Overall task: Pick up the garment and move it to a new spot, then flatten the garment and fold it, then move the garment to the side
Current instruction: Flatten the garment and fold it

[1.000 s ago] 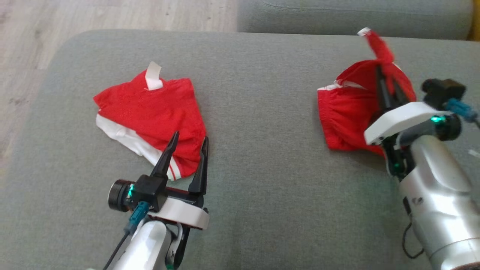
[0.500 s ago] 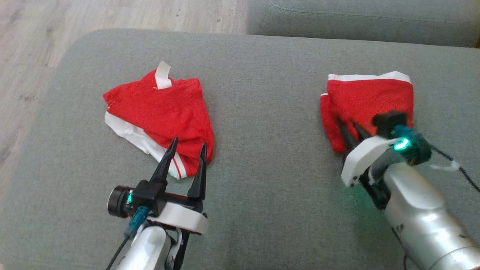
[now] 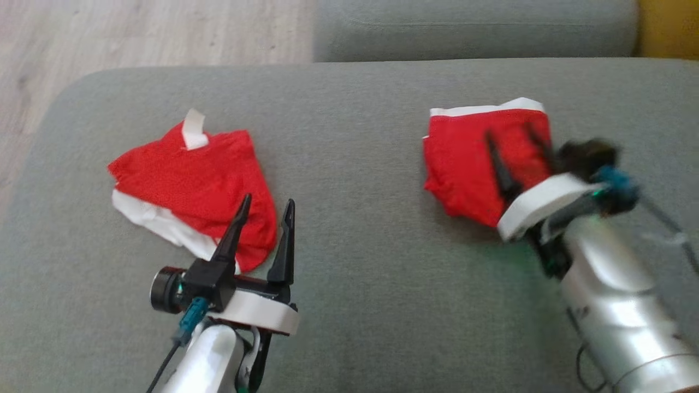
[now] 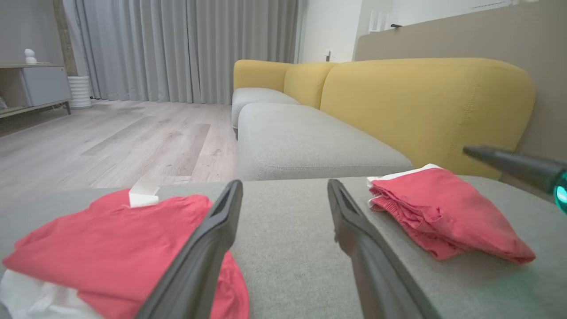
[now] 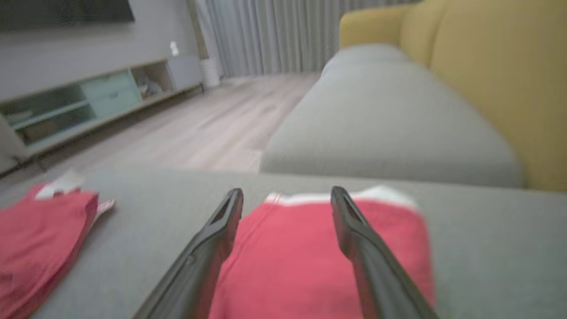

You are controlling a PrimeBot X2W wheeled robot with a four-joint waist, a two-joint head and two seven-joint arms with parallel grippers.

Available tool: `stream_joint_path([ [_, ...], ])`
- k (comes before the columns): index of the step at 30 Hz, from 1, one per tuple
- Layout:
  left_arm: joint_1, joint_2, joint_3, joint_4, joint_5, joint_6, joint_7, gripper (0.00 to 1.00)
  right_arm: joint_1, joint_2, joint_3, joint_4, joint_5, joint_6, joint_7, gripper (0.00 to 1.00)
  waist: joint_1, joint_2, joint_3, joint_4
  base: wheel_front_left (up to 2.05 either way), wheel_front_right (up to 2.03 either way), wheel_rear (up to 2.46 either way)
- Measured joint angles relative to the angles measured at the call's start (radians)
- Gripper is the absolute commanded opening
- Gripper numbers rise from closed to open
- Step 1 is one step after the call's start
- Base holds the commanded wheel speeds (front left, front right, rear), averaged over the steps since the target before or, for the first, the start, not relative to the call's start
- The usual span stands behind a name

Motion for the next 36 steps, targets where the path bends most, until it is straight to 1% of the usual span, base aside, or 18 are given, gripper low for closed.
stream_joint_path([
  [3, -0.001, 0.0, 0.007, -0.011, -0.006, 0.007, 0.0, 1.0, 0.026, -0.013, -0.151, -0.154, -0.065, 0.0, -0.003, 1.0, 0.0, 0.0, -0.009, -0.03, 0.0, 0.0, 0.0],
  [5, -0.001, 0.0, 0.01, -0.021, -0.006, 0.007, 0.0, 1.0, 0.083, -0.016, -0.241, -0.245, -0.118, 0.0, -0.005, 1.0, 0.0, 0.0, -0.014, -0.049, 0.0, 0.0, 0.0],
  [8, -0.001, -0.002, 0.018, -0.033, -0.006, 0.007, 0.0, 1.0, 0.212, 0.0, -0.342, -0.346, -0.186, 0.0, -0.005, 1.0, 0.0, 0.0, -0.017, -0.075, 0.0, 0.0, 0.0],
  [10, -0.001, -0.002, 0.025, -0.037, -0.005, 0.007, 0.0, 1.0, 0.295, 0.026, -0.392, -0.399, -0.225, 0.0, -0.005, 1.0, -0.0001, 0.0, -0.017, -0.09, 0.0, 0.0, 0.0],
  [13, 0.0, -0.004, 0.033, -0.039, -0.004, 0.006, 0.0, 1.0, 0.384, 0.066, -0.425, -0.471, -0.258, 0.0, -0.005, 1.0, 0.0, 0.0, -0.011, -0.108, 0.0, 0.0, 0.0],
  [16, 0.002, -0.008, 0.038, -0.039, -0.002, -0.003, 0.0, 1.0, 0.43, 0.088, -0.444, -0.513, -0.267, 0.0, -0.005, 1.0, 0.0, 0.0, -0.001, -0.12, 0.0, 0.0, 0.0],
  [20, 0.005, -0.011, 0.04, -0.039, 0.014, -0.014, 0.0, 1.0, 0.448, 0.091, -0.451, -0.544, -0.275, 0.0, -0.005, 1.0, 0.0, 0.0, 0.014, -0.124, 0.0, 0.0, 0.0],
  [24, 0.004, -0.015, 0.041, -0.039, 0.025, -0.024, 0.0, 1.0, 0.44, 0.092, -0.438, -0.556, -0.267, 0.0, -0.005, 1.0, 0.0, 0.0, 0.034, -0.112, 0.0, 0.0, 0.0],
  [25, 0.004, -0.016, 0.041, -0.039, 0.03, -0.029, 0.0, 1.0, 0.435, 0.092, -0.432, -0.555, -0.267, 0.0, -0.004, 0.31, 0.0, 0.0, 0.04, -0.106, 0.0, 0.0, 0.0],
  [26, 0.002, -0.017, 0.041, -0.039, 0.032, -0.03, 0.0, 1.0, 0.426, 0.092, -0.426, -0.553, -0.267, 0.0, -0.004, 0.0, 0.0001, 0.0, 0.047, -0.1, 0.0, 0.0, 0.0],
  [29, -0.005, -0.019, 0.04, -0.039, 0.038, -0.036, 0.0, 1.0, 0.361, 0.094, -0.421, -0.536, -0.28, 0.0, 0.008, 0.0, 0.0001, 0.0, 0.076, -0.079, 0.0, 0.0, 0.0],
  [32, -0.021, -0.022, 0.037, -0.039, 0.046, -0.038, 0.0, 1.0, 0.265, 0.094, -0.428, -0.489, -0.305, 0.0, 0.031, 0.0, 0.0001, 0.0, 0.11, -0.051, 0.0, 0.0, 0.0],
  [36, -0.052, -0.03, 0.032, -0.039, 0.048, -0.047, 0.0, 1.0, 0.142, 0.093, -0.457, -0.382, -0.347, 0.0, 0.061, 0.0, 0.0002, 0.0, 0.156, -0.005, 0.0, 0.0, 0.0],
])
